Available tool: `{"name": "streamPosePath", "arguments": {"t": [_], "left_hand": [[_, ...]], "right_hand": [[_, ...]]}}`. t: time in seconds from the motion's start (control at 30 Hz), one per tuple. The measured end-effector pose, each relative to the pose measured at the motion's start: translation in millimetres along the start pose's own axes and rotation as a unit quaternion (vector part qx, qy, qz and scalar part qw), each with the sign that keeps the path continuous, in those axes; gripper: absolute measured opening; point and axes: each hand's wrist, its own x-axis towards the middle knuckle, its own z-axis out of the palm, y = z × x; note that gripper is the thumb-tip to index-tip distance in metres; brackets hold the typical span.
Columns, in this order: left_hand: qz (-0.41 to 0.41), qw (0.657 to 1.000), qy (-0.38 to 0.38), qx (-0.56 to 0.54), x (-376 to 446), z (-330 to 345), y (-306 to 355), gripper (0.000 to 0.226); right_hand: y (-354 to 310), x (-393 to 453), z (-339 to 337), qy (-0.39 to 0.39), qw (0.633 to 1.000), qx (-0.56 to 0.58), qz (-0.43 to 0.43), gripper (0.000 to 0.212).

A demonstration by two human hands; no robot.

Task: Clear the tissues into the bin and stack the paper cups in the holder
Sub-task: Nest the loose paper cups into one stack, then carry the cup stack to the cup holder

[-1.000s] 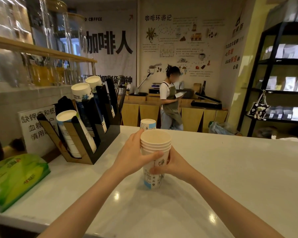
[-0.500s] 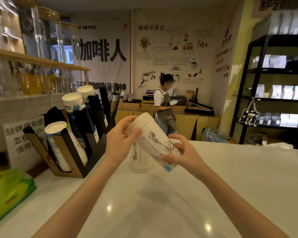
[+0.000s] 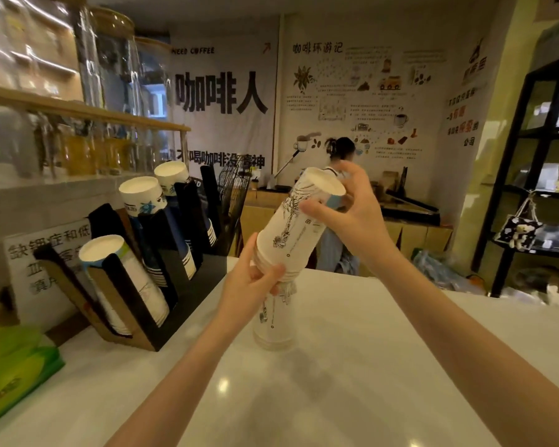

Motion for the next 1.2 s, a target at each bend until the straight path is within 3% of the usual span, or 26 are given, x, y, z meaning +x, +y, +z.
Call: {"name": "streamPosePath", "arguments": {"t": [0.13, 0.43, 0.63, 0.73, 0.9, 1.1, 1.2], "left_hand": [[-0.094, 0.993, -0.004, 0.066, 1, 4, -22, 0.073], [-0.197, 0.975, 0.006, 0.104, -3, 8, -77, 0.068], [-0.187, 0.953, 0.013, 0.239, -5, 5, -92, 0.074], [-0.198, 0.932, -0.002, 0.303, -7, 4, -103, 0.094], [-0.146, 0.932, -0.052, 0.327, -9, 12, -114, 0.101], [-0.108, 0.964, -0.012, 0.245, -12, 14, -116, 0.084], [-0.096, 0.967, 0.033, 0.232, -13, 7, -119, 0.08]], "right_hand": [[21, 7, 21, -0.049, 0.998, -0.045, -0.003, 0.082], [90, -6, 58, -0.127, 0.987, -0.072, 0.07, 0.082], [102, -21, 64, -0.108, 0.99, -0.075, 0.055, 0.064], [107, -24, 66, -0.117, 0.988, -0.08, 0.057, 0.062], [113, -19, 63, -0.098, 0.99, -0.011, 0.102, 0.061], [129, -10, 55, -0.016, 0.982, 0.085, 0.166, 0.056], [141, -8, 52, 0.024, 0.959, 0.152, 0.24, 0.052]]}}
